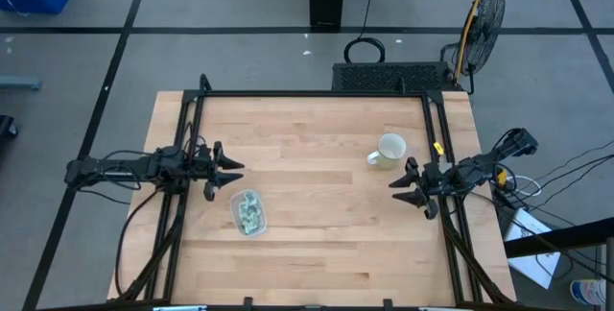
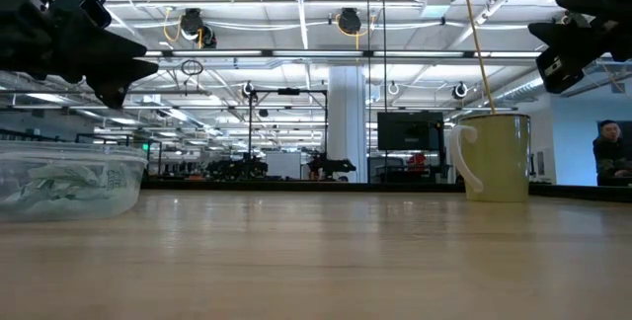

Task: Pick and place Stevia / Truvia into bins
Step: Return to Home Position

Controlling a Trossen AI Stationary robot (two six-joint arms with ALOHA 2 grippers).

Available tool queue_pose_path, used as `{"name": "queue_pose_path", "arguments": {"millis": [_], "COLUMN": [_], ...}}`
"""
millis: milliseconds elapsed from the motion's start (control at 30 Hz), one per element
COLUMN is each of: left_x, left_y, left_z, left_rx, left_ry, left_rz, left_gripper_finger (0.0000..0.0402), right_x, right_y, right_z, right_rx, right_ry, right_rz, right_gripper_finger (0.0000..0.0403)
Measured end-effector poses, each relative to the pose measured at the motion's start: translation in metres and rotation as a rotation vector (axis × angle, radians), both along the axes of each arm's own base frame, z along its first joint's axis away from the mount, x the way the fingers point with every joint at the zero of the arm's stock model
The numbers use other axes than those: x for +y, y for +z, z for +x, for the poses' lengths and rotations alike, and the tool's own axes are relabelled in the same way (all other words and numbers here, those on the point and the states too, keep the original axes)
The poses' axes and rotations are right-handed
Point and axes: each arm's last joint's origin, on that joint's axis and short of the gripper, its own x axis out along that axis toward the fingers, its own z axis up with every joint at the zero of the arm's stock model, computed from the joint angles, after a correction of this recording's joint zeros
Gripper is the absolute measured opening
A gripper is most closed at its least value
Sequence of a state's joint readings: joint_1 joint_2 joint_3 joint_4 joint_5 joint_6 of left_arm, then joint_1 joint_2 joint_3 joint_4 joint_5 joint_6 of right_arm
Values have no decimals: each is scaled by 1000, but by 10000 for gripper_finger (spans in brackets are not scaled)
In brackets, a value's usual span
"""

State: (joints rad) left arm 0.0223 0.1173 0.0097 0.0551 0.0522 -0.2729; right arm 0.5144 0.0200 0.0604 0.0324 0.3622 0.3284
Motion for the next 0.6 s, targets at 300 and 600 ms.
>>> {"name": "queue_pose_path", "arguments": {"millis": [300,600], "left_x": [0,0], "left_y": [0,0], "left_z": [0,0], "left_rx": [0,-1], "left_ry": [1,1], "left_rz": [1,-1], "left_gripper_finger": [157,157], "right_x": [1,2], "right_y": [-1,-1], "right_z": [0,0], "right_rx": [-3,2], "right_ry": [32,53], "right_rz": [-21,-3], "right_gripper_finger": [153,153]}}
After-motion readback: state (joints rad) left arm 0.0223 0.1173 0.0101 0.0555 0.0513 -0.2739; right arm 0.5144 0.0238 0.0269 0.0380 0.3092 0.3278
